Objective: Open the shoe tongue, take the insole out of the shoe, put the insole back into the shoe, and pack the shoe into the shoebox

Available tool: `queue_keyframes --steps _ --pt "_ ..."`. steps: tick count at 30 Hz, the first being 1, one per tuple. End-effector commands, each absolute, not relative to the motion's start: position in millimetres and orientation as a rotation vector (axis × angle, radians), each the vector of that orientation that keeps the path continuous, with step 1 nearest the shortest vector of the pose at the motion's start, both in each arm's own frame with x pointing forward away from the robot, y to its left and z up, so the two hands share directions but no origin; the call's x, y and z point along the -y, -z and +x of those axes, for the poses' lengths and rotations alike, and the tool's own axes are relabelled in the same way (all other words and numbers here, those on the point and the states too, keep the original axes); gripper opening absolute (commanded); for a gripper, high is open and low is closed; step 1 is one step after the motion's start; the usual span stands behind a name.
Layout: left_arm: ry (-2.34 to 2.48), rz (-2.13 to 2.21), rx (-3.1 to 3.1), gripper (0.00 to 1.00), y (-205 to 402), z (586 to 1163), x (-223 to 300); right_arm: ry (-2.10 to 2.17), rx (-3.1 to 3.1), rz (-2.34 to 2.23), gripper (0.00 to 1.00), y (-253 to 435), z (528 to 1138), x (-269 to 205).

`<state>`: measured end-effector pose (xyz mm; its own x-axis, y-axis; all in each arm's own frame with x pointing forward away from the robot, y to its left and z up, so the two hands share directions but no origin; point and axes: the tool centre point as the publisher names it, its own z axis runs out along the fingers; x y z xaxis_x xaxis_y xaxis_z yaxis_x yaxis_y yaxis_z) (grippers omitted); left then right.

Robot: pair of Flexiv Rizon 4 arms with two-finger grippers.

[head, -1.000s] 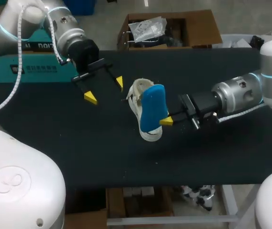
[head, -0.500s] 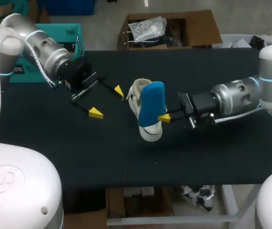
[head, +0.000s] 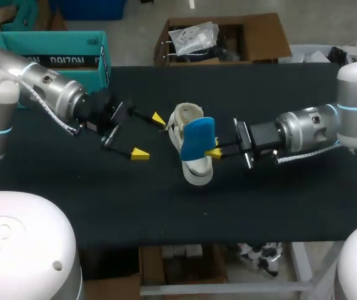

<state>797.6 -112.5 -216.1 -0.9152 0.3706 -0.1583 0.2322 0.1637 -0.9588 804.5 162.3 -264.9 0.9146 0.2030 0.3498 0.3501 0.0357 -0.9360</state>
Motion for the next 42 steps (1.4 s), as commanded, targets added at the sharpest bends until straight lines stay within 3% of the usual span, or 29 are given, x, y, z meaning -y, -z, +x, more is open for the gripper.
queue_keyframes --steps 1,42 --pt "-1.972 -0.507 2.421 1.0 225 798 124 0.146 0.43 -1.506 0.0 279 812 -165" --pt "-2.054 -0.519 2.472 1.0 266 848 150 0.324 0.459 -1.544 0.0 308 844 -158"
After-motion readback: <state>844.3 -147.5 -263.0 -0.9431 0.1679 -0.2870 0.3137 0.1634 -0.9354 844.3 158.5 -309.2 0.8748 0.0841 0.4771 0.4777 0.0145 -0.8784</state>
